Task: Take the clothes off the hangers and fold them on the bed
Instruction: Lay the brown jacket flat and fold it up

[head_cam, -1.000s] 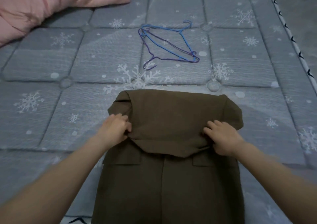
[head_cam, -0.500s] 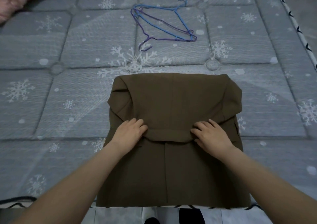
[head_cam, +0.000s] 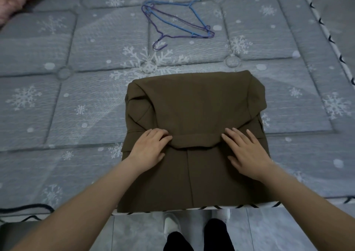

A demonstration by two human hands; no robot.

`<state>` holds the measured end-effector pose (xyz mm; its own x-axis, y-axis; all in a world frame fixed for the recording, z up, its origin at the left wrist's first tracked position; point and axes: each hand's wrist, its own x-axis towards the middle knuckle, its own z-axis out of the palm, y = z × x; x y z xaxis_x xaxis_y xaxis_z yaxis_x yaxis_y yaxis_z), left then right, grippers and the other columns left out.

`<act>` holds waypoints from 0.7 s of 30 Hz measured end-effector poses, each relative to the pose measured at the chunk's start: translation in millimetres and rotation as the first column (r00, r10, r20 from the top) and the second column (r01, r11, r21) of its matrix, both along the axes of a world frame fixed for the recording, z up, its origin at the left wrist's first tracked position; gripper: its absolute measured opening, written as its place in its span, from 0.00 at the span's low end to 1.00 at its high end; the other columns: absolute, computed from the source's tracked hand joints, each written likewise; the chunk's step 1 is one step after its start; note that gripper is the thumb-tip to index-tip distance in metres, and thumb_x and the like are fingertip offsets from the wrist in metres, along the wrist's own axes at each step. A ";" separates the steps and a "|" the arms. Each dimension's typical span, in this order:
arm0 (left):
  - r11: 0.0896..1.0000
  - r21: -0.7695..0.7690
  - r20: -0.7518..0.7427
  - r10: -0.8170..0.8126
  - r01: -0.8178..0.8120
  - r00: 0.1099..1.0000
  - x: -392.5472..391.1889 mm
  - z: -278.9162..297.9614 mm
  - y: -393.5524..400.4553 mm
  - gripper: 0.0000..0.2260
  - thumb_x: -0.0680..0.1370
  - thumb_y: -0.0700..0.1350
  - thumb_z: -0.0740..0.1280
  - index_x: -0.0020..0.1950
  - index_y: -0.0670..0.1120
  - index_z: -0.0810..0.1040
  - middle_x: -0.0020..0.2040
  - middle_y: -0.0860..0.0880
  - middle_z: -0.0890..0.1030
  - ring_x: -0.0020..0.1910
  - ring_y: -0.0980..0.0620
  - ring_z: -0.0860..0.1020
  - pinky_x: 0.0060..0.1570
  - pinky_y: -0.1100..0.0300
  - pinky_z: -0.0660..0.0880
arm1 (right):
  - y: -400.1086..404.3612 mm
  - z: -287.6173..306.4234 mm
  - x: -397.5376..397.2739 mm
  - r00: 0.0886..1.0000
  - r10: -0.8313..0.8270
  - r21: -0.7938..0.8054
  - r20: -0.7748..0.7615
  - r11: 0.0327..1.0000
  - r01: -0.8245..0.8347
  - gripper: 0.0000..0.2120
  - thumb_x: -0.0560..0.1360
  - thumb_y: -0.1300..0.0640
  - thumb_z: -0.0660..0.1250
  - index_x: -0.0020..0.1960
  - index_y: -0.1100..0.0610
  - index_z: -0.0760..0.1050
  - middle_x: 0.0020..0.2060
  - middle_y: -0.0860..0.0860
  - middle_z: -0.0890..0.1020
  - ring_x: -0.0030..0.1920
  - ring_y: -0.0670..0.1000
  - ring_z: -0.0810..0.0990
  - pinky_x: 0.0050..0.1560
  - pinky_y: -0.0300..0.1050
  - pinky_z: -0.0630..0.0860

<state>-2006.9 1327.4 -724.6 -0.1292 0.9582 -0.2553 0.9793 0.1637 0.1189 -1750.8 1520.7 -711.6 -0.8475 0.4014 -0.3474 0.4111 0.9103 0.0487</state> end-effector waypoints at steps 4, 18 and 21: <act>0.999 0.021 -0.006 -0.033 0.033 0.999 13.3 12.8 -19.8 0.19 0.63 0.51 0.77 0.52 0.49 0.80 0.52 0.49 0.78 0.51 0.48 0.78 0.48 0.55 0.75 | -15.2 7.0 22.4 0.999 0.042 -0.017 -0.009 0.999 -0.043 0.38 0.63 0.42 0.74 0.69 0.53 0.70 0.65 0.53 0.75 0.64 0.54 0.75 0.62 0.57 0.70; 0.968 -0.148 -0.049 0.196 -0.201 0.979 79.1 -26.4 -120.8 0.24 0.58 0.55 0.79 0.49 0.48 0.78 0.48 0.47 0.76 0.45 0.45 0.77 0.36 0.54 0.73 | -52.3 -39.3 104.1 0.987 0.099 0.004 0.127 0.995 -0.100 0.34 0.62 0.35 0.66 0.61 0.55 0.77 0.63 0.57 0.77 0.66 0.57 0.70 0.57 0.66 0.72; 0.979 -0.086 -0.081 0.176 -0.183 0.981 80.9 -33.3 -131.9 0.26 0.55 0.56 0.80 0.48 0.48 0.80 0.47 0.48 0.77 0.42 0.46 0.78 0.33 0.56 0.73 | -54.7 -47.0 113.4 0.989 0.100 -0.001 0.111 0.995 -0.100 0.33 0.68 0.36 0.55 0.66 0.55 0.72 0.67 0.56 0.74 0.68 0.55 0.64 0.58 0.65 0.71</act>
<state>-1926.0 1195.5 -757.9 -0.3183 0.8902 -0.3259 0.9384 0.3446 0.0245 -1637.5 1466.0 -758.6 -0.8397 0.3182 -0.4400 0.3099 0.9462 0.0928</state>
